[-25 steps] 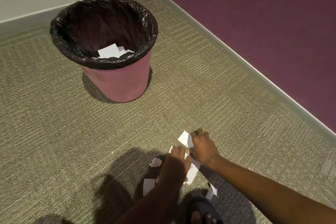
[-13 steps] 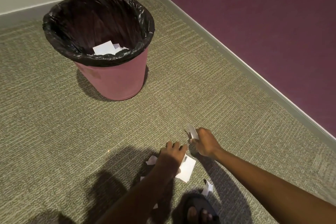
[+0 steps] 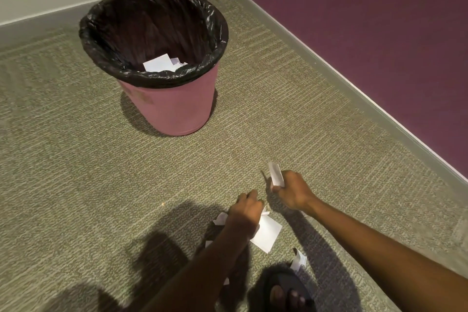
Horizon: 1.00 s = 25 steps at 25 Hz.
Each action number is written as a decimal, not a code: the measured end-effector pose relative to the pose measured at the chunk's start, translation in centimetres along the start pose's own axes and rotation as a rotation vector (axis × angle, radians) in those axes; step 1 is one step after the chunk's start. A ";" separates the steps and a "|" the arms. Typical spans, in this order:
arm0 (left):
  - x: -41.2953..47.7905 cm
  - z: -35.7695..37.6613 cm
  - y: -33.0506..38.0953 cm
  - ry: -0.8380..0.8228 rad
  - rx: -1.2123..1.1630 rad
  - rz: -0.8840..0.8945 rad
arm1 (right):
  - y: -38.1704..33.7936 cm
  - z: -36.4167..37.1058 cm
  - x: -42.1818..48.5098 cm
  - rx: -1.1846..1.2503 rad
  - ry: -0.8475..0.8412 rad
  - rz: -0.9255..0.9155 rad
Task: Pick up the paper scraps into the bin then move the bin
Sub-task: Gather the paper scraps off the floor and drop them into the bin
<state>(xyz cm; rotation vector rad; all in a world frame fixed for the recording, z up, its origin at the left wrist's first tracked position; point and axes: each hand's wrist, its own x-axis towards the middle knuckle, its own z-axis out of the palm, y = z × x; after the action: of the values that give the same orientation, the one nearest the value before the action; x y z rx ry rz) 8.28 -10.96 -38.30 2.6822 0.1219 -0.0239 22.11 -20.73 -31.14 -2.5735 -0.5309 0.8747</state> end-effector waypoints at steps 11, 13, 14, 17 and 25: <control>-0.2 -0.6 -0.8 0.210 0.000 0.219 | 0.2 -1.6 -0.4 0.094 0.039 0.028; -0.3 -1.6 -1.7 0.245 -0.100 0.157 | -0.6 -2.6 -0.5 0.197 0.070 0.052; -0.1 -3.1 -1.9 0.236 -0.187 0.087 | -1.6 -3.7 -0.6 0.283 0.105 0.063; 1.7 -11.3 -1.6 0.159 -0.445 -0.278 | -6.8 -8.7 -1.4 0.559 0.259 -0.034; 1.9 -36.0 -3.6 0.733 -0.489 -0.353 | -24.9 -15.8 -1.9 0.722 0.352 -0.546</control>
<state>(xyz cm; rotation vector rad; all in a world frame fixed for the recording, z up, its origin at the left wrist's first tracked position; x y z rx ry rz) 9.75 8.32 -7.63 2.0309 0.7210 0.7732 25.05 -3.70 -7.17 -1.7346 -0.6212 0.3184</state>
